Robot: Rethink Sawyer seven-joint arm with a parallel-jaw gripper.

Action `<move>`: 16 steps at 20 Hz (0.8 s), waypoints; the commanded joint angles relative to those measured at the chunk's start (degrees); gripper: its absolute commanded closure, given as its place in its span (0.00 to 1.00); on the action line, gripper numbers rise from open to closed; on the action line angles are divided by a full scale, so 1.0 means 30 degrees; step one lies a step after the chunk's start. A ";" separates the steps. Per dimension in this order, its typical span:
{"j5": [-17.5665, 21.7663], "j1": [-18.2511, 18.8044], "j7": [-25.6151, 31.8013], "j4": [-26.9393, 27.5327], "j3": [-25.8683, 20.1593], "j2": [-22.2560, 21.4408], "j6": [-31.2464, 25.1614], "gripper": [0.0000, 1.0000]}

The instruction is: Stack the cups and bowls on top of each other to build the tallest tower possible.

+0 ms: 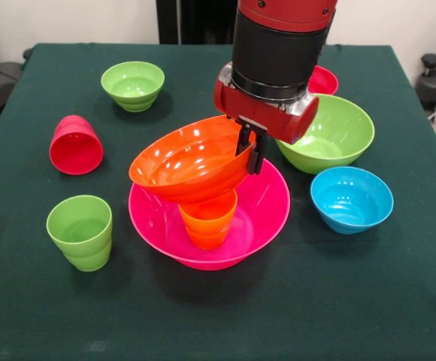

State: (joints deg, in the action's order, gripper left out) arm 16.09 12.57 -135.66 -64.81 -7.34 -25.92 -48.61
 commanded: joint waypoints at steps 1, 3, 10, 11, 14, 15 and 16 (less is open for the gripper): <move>0.1260 -0.0506 0.3644 0.0050 -0.1120 0.0086 -0.1216 1.00; 0.1262 -0.0506 0.3640 0.0050 -0.1125 0.0093 -0.1176 1.00; 0.1188 -0.0545 0.3332 -0.0224 -0.1119 0.0009 -0.0789 1.00; 0.1227 -0.0557 0.3345 -0.0256 -0.1111 -0.0009 -0.0702 1.00; 0.1210 -0.0540 0.3376 -0.0250 -0.1157 0.0008 -0.0645 1.00; 0.1189 -0.0531 0.3390 -0.0243 -0.1174 0.0015 -0.0674 1.00; 0.1173 -0.0518 0.3377 -0.0194 -0.1175 0.0036 -0.0699 1.00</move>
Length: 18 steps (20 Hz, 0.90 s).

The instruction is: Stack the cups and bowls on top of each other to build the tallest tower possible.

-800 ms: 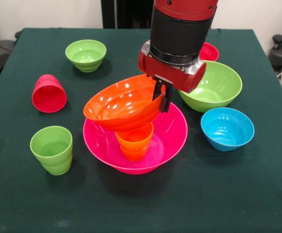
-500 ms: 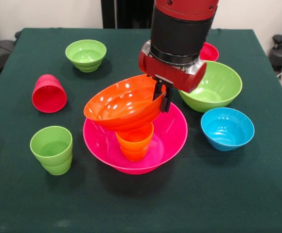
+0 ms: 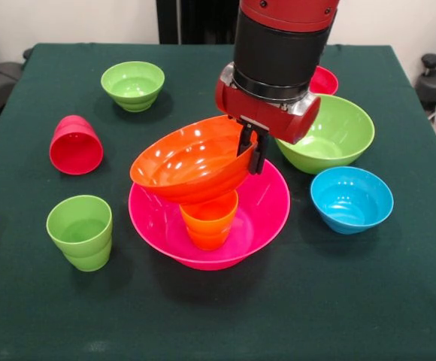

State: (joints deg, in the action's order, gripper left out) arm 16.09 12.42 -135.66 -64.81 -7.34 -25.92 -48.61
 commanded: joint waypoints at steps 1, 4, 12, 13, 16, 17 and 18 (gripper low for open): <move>0.1133 -0.0453 0.3332 -0.0210 -0.1197 0.0038 -0.0641 1.00; 0.1120 -0.0457 0.3376 0.0092 -0.1236 0.0185 -0.0790 1.00; 0.0660 -0.0514 0.2144 0.0946 -0.0996 0.0609 -0.1256 1.00; 0.0659 -0.0519 0.2049 0.1081 -0.0951 0.0669 -0.1262 1.00; 0.0688 -0.0514 0.1857 0.1384 -0.0820 0.0804 -0.1234 1.00; 0.0664 -0.0507 0.1751 0.1455 -0.0773 0.0839 -0.1255 1.00; 0.0622 -0.0473 0.1777 0.1486 -0.0769 0.0871 -0.1184 0.00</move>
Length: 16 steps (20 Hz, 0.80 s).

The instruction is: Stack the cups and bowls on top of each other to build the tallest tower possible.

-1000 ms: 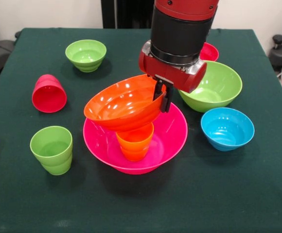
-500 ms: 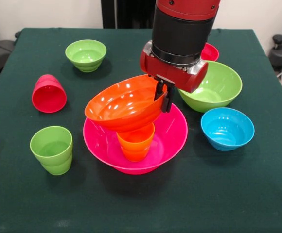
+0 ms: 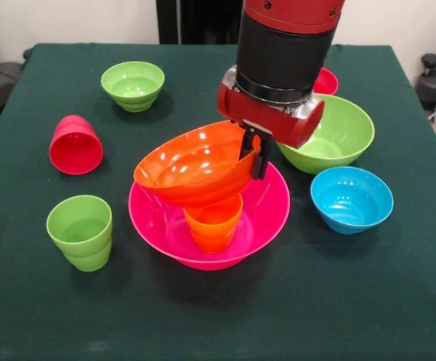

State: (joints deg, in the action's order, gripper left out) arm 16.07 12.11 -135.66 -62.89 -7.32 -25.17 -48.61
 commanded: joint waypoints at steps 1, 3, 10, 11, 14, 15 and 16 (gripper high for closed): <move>0.0609 -0.0345 0.1769 0.0844 -0.0788 0.0628 -0.1118 0.00; 0.0582 -0.0328 0.1664 0.0817 -0.0762 0.0623 -0.1004 0.00; 0.0586 -0.0251 0.1669 0.0412 -0.0691 0.0470 -0.0599 0.00; 0.0606 -0.0291 0.1656 0.0457 -0.0670 0.0475 -0.0638 0.00; 0.0584 -0.0270 0.1759 0.0456 -0.0725 0.0478 -0.0708 0.00; 0.0452 -0.0255 0.1567 0.0448 -0.0715 0.0500 -0.0835 0.00; 0.0399 -0.0239 0.1597 0.0573 -0.0753 0.0550 -0.1008 0.00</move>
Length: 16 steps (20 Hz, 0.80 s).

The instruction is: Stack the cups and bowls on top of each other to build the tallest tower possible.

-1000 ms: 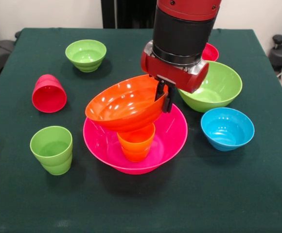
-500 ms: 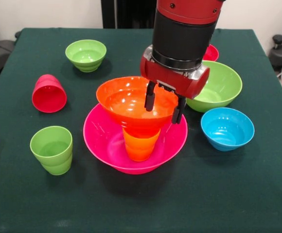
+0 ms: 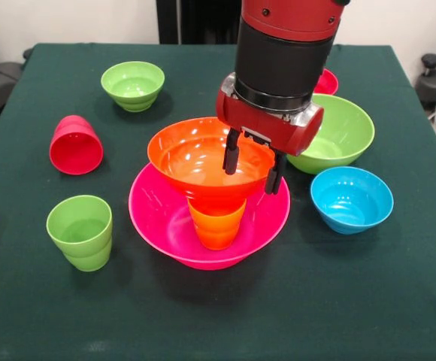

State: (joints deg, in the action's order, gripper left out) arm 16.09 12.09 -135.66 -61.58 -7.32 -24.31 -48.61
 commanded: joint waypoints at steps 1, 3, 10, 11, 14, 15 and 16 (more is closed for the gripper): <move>0.0437 -0.0252 0.1609 0.0233 -0.0768 0.0292 -0.0890 0.00; 0.0384 -0.0290 0.1661 0.0190 -0.0783 0.0147 -0.1099 0.00; 0.0161 -0.0555 0.1297 -0.1102 -0.0530 -0.1176 -0.1282 0.00; 0.0161 -0.0651 0.1159 -0.1603 -0.0411 -0.1598 -0.1134 0.00; 0.0089 -0.1034 0.0722 -0.3315 -0.0058 -0.2935 -0.0915 0.00; 0.0072 -0.1137 0.0593 -0.3679 0.0038 -0.3220 -0.0919 0.00; 0.0069 -0.1239 0.0441 -0.3844 0.0135 -0.3379 -0.0955 0.00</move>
State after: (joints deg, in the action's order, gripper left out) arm 16.05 11.19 -135.66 -64.08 -6.75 -27.73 -48.59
